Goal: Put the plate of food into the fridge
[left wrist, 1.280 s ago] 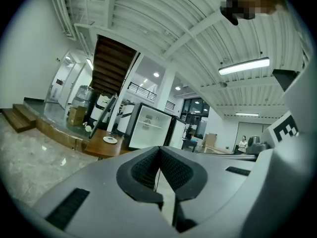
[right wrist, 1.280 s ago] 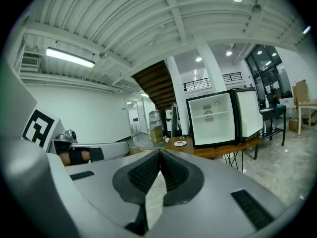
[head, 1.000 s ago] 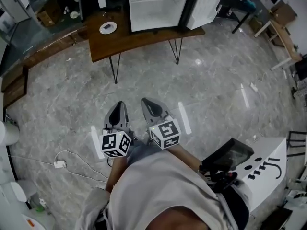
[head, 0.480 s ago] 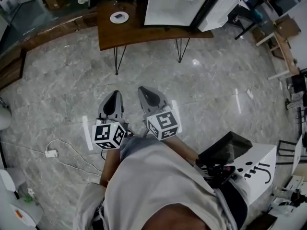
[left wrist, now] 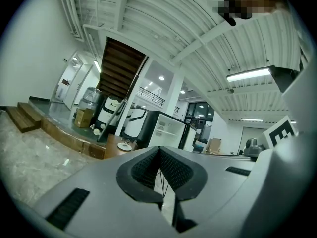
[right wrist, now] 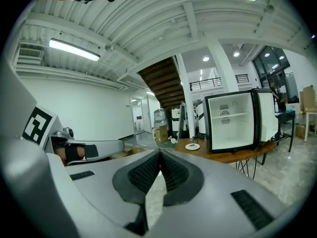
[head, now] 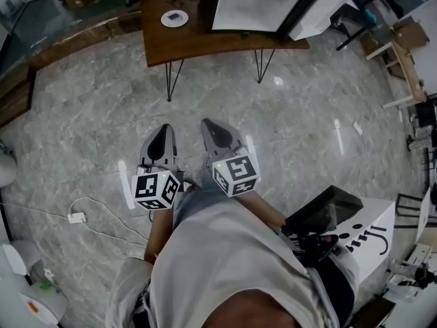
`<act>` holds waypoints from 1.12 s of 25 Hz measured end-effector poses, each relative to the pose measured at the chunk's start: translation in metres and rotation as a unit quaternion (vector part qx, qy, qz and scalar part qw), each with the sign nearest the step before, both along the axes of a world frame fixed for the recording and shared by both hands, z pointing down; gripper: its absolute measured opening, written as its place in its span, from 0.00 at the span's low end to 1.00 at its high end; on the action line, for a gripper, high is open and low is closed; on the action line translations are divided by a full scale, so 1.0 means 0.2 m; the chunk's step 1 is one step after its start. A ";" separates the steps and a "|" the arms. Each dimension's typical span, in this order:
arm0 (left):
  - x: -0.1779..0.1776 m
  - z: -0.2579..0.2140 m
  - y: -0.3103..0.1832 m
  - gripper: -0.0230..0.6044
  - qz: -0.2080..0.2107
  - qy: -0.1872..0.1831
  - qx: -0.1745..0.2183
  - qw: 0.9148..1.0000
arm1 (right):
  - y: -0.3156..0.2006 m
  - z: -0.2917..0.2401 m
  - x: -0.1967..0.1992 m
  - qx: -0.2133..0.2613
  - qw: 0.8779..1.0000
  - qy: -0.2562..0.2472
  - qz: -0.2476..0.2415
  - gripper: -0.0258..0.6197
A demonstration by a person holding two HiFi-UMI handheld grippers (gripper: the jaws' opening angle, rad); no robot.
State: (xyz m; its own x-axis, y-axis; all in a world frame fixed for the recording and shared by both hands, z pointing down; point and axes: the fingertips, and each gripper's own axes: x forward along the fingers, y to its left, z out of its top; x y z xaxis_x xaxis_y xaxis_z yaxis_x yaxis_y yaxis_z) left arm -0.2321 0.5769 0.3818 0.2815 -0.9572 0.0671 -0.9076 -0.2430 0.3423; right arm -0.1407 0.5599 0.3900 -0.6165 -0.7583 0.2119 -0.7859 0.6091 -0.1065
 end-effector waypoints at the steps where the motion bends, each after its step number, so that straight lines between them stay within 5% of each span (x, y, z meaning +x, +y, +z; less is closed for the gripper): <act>1: -0.01 0.01 -0.02 0.07 0.000 0.000 -0.001 1.000 | -0.02 0.01 -0.01 -0.001 1.000 0.000 -0.001 0.07; 11: -0.09 0.05 -0.47 0.07 0.006 -0.007 -0.002 1.000 | -0.47 0.07 -0.14 -0.005 1.000 -0.009 -0.005 0.07; 28: -0.06 0.03 -1.93 0.07 0.018 -0.022 0.006 1.000 | -1.92 0.08 -0.23 -0.019 0.999 -0.028 -0.033 0.07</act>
State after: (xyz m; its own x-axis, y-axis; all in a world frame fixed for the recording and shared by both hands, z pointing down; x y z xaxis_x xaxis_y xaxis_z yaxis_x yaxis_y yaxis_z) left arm -0.2439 0.1907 0.3873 0.3120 -0.9476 0.0685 -0.9127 -0.2789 0.2987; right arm -0.1875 0.1759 0.4069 -0.6772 -0.7072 0.2034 -0.7358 0.6549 -0.1726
